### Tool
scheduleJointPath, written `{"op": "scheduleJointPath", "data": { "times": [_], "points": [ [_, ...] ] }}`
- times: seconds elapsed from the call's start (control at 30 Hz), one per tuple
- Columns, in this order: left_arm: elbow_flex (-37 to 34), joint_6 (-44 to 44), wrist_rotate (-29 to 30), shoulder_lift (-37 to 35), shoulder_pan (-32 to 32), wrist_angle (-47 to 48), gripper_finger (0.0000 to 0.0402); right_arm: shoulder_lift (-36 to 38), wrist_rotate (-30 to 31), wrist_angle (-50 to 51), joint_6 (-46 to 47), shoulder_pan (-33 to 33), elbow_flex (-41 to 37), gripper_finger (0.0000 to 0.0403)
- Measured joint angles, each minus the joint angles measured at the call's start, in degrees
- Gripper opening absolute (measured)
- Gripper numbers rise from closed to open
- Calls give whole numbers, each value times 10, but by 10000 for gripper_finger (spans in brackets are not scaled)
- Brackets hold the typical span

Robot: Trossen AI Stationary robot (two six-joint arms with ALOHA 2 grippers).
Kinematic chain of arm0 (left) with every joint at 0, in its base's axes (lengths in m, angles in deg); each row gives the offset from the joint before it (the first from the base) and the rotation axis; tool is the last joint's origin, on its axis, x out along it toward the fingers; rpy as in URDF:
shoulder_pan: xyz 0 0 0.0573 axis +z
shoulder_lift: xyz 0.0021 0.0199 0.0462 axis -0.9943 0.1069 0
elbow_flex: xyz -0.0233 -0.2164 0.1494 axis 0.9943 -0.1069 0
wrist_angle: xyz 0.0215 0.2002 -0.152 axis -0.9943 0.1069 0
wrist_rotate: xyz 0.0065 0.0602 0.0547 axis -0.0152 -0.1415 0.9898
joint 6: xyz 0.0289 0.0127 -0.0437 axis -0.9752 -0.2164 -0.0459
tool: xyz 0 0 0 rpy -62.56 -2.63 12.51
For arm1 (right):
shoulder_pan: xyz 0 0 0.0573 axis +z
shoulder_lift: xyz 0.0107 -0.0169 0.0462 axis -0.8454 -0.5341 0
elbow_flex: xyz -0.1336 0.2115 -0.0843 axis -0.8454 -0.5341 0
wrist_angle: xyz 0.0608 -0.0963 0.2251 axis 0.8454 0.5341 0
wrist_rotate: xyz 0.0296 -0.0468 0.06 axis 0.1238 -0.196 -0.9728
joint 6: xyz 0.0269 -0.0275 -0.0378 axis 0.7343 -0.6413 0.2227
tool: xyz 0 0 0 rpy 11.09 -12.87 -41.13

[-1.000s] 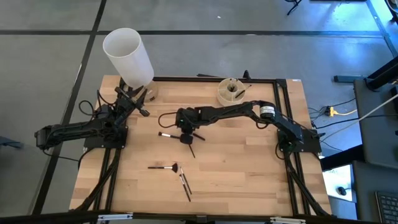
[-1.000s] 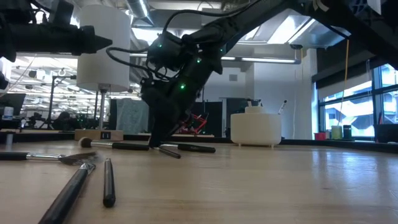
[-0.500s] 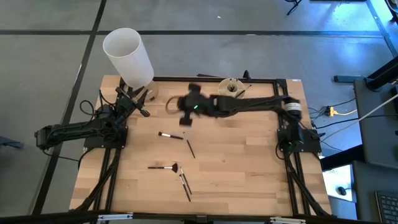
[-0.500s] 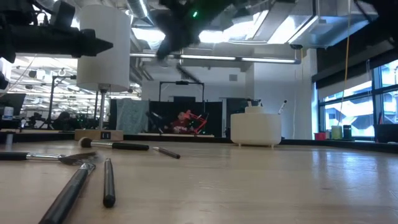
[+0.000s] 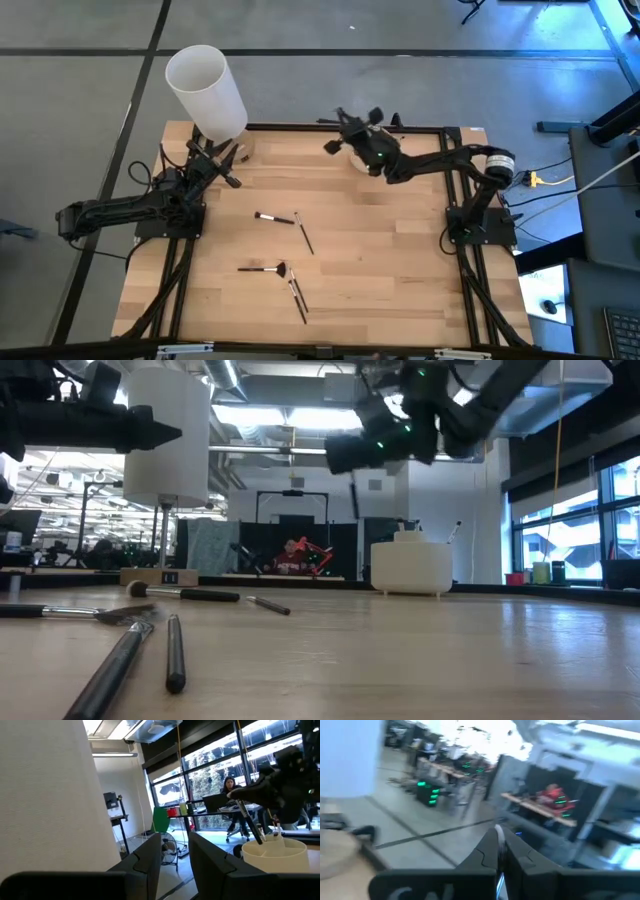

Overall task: Sort items
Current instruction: Put the powder brush into the pen organizer

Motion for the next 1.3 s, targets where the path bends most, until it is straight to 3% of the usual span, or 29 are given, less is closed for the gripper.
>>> {"op": "scheduleJointPath", "data": {
  "times": [0.13, 0.63, 0.93, 1.3],
  "points": [
    [0, -10, 1, 0, 0, -9, 95, 0, 10, -46, -34, -21, -34, 9],
    [0, -21, -4, 0, 0, -35, 95, 0, -4, 49, -10, -53, -43, 25],
    [0, -27, -5, 0, 0, -44, 95, 0, -105, 64, -12, -79, -43, 29],
    [0, -27, -5, 0, 0, -44, 95, 0, -100, 151, 50, -86, -43, 113]
  ]
}}
